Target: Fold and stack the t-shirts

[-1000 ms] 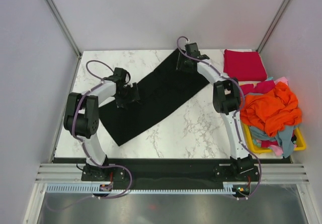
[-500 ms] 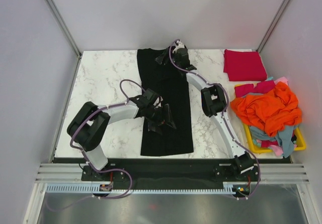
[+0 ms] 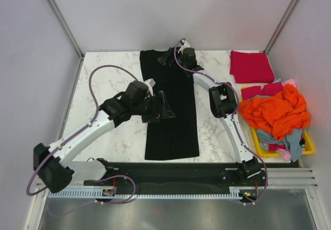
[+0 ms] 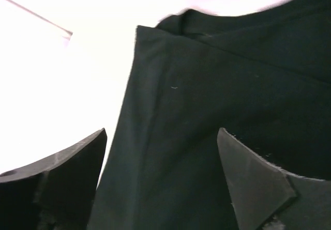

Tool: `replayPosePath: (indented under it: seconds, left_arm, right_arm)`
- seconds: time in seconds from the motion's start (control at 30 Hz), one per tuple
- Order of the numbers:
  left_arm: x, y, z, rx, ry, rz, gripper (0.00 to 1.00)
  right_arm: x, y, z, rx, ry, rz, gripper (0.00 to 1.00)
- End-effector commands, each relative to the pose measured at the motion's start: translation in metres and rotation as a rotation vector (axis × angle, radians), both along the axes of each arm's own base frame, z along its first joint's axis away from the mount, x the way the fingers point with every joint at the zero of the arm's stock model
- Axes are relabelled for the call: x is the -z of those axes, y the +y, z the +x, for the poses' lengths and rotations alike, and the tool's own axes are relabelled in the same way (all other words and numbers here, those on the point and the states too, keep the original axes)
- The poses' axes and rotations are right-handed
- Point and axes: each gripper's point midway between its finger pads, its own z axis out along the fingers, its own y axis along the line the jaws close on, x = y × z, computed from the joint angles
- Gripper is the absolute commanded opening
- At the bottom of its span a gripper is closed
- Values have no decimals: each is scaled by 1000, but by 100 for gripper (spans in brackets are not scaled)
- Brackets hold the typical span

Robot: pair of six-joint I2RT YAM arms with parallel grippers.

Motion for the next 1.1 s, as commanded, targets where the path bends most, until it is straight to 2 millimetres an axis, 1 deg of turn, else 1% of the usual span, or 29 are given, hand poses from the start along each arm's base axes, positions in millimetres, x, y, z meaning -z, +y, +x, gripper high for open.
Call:
replayPosePath:
  seconds: [0.0,0.03,0.07,0.1,0.13,0.17,0.2,0.23,0.27,0.3,0.33,0.37,0.4,0.43,0.47,0.5,0.53,0.57,0.6,0.63,0.7,0.73,0.8,0.87,0.9,0.93,0.97,1.0,1.07]
  left_arm:
    - [15,54,-3,-106,-71,205,93]
    - [23,61,-11,-119,-56,211,91]
    - [30,66,-15,-126,-43,219,91]
    - [35,70,-19,-140,-34,224,90]
    - [48,78,-28,-163,-7,234,89]
    - [53,83,-31,-180,0,240,88]
    - [58,87,-35,-192,11,242,86]
    - [72,93,-43,-212,44,256,85]
    - [71,96,-47,-225,36,238,84]
    - [75,99,-50,-235,42,238,84]
    - [82,104,-56,-250,54,235,84]
    - [86,106,-57,-257,59,237,83]
    - [90,108,-60,-260,65,242,83]
    - [100,111,-65,-263,89,255,83]
    - [103,111,-67,-264,93,253,82]
    - [106,112,-70,-261,101,255,82]
    - [115,114,-76,-265,121,264,81]
    - [118,114,-78,-267,127,264,81]
    - [120,114,-80,-267,131,257,80]
    - [128,116,-86,-270,148,262,77]
    - [133,115,-89,-273,153,252,76]
    - [138,115,-92,-278,162,251,75]
    - [140,112,-92,-282,159,236,73]
    - [146,111,-93,-282,171,243,71]
    - [148,110,-94,-277,171,244,71]
    - [151,111,-94,-280,172,255,70]
    - [153,112,-94,-279,174,257,70]
    - [156,112,-95,-278,176,263,69]
    - [160,112,-95,-275,175,264,69]
  right_arm:
    - [-175,-2,-20,-71,-266,64,98]
    - [-179,-7,-27,-76,-256,44,98]
    - [-190,-13,-36,-75,-257,32,98]
    - [-246,-26,-59,-59,-305,34,98]
    - [-204,-39,-74,-34,-209,-41,98]
    - [-202,-54,-86,50,-181,-74,98]
    - [-244,-71,-121,96,-216,-71,98]
    - [-182,-84,-150,115,-83,-156,98]
    - [-171,-86,-176,130,-43,-192,98]
    - [-182,-104,-206,186,-33,-229,97]
    - [-131,-107,-245,171,74,-314,97]
    - [-115,-117,-266,204,131,-347,93]
    - [-115,-133,-296,234,174,-355,90]
    - [-73,-145,-329,231,277,-382,84]
    - [-63,-140,-353,219,324,-348,81]
    - [-70,-144,-371,218,309,-315,78]
    - [-48,-151,-392,215,355,-348,78]
    - [-45,-146,-411,185,363,-369,74]
    - [-41,-154,-429,206,402,-387,74]
    - [-35,-152,-445,193,398,-429,73]
    - [-31,-159,-464,234,449,-428,73]
    - [-28,-155,-475,218,444,-439,73]
    - [-18,-156,-484,222,464,-461,67]
    - [-1,-161,-493,232,486,-513,65]
    - [5,-162,-497,232,498,-522,62]
    - [16,-166,-501,230,515,-537,59]
    - [20,-164,-505,212,531,-528,56]
    - [20,-160,-505,202,529,-505,54]
    - [31,-162,-512,197,548,-513,54]
